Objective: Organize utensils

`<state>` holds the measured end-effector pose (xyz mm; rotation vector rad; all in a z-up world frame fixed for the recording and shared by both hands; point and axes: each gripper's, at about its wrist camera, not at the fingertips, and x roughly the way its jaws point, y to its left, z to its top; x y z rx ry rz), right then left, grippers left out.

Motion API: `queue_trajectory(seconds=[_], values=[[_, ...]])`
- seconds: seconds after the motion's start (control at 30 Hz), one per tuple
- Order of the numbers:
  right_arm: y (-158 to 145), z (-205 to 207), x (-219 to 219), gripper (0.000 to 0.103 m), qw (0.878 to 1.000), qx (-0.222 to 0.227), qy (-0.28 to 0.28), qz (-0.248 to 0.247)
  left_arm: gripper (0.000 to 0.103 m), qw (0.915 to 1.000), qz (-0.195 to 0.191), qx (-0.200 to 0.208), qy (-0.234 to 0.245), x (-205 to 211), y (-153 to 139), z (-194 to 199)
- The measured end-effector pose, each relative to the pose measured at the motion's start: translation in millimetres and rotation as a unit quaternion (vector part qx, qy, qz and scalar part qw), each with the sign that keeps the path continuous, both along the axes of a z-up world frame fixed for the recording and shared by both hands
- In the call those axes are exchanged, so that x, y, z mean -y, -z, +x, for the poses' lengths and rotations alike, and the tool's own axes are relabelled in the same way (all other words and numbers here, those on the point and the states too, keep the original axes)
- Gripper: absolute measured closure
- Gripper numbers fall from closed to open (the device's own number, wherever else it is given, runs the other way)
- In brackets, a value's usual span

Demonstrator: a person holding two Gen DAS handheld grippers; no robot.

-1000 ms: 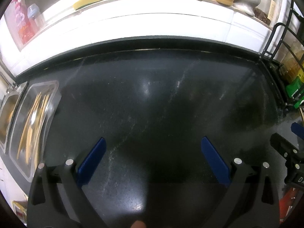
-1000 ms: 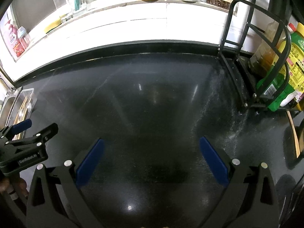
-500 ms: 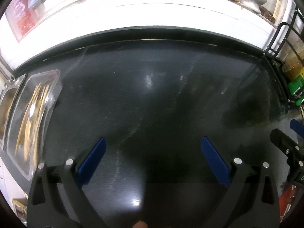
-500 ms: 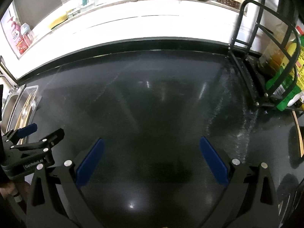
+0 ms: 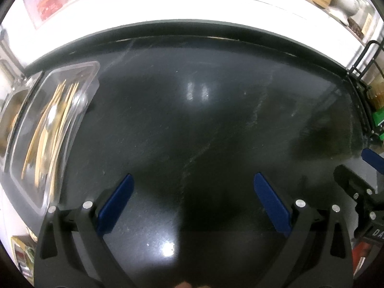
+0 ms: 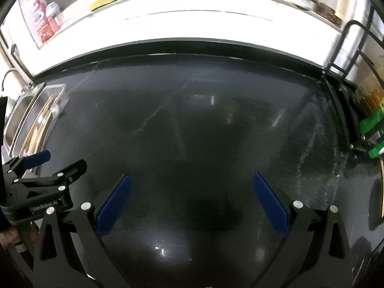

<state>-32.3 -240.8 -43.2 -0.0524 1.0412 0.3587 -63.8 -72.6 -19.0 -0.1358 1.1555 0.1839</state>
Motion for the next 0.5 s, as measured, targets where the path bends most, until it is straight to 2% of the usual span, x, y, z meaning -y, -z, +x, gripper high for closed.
queue_trajectory(seconds=[0.33, 0.5], values=[[-1.3, 2.6, 4.7, 0.007, 1.0, 0.0, 0.004, 0.003, 0.006, 0.9988, -0.019, 0.045, -0.009, -4.3, -12.1, -2.2], [-1.1, 1.8, 11.6, 0.007, 1.0, 0.002, 0.012, 0.002, 0.006, 0.999, -0.023, 0.038, -0.001, 2.6, -10.0, 0.7]])
